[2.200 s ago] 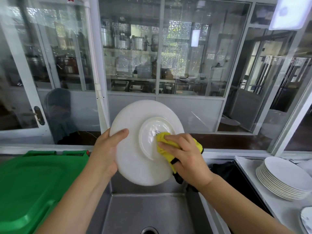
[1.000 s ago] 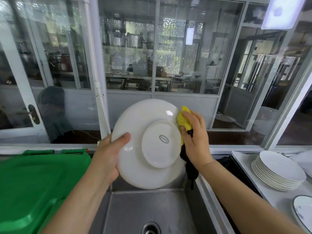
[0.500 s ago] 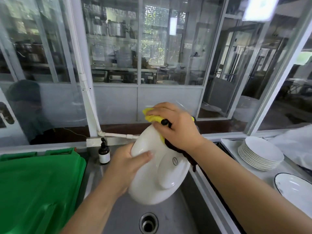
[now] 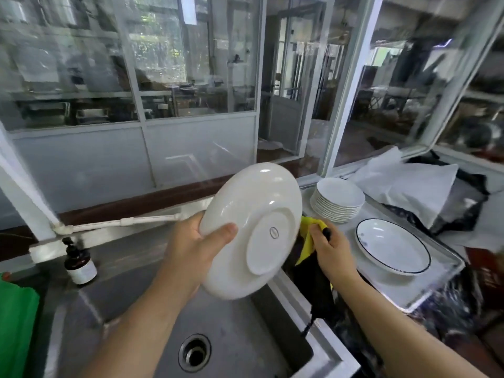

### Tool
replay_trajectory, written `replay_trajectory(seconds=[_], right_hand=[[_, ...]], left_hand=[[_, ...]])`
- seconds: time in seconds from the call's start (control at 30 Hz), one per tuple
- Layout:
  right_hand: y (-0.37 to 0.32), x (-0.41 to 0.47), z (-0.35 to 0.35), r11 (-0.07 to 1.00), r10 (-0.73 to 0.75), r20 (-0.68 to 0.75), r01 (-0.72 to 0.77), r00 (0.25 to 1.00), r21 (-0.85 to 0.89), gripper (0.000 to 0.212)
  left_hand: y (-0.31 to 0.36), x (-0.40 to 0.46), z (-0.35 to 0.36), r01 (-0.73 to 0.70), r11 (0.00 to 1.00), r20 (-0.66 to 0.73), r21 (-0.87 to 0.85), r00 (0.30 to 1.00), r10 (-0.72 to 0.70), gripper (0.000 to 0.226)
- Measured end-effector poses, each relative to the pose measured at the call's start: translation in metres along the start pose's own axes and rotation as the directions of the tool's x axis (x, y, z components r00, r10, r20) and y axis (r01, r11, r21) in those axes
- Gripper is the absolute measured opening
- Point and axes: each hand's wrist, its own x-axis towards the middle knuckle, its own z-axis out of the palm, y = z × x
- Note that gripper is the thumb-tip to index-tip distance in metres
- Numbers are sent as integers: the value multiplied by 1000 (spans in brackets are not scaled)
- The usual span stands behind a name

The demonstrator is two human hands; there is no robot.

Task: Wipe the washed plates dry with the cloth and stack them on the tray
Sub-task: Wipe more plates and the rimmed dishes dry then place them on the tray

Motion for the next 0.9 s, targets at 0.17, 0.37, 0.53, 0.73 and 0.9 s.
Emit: replay_trajectory(seconds=[0.17,0.37,0.53,0.73,0.9], right_hand=[[55,14,-95,995,102,-185,-102,978,7,23],[132,45,-221,970,240,-286,-241,928,32,19],[188,77,-312,956,285,-371,-292,884,37,20],[230,103,-373,931,353,-414,-359,839,68,24],[251,114,-392,921,383,-421,-378,822,99,21]], left_hand=[[-28,27,94,19,977,82,211,996,-37,24],[-79,72,249,-28,898,208,440,975,-72,18],[-116,100,369,-295,734,462,611,886,-28,11],[-161,120,454,-735,348,736,582,658,159,11],[-200,140,492,-877,165,868,452,474,144,19]])
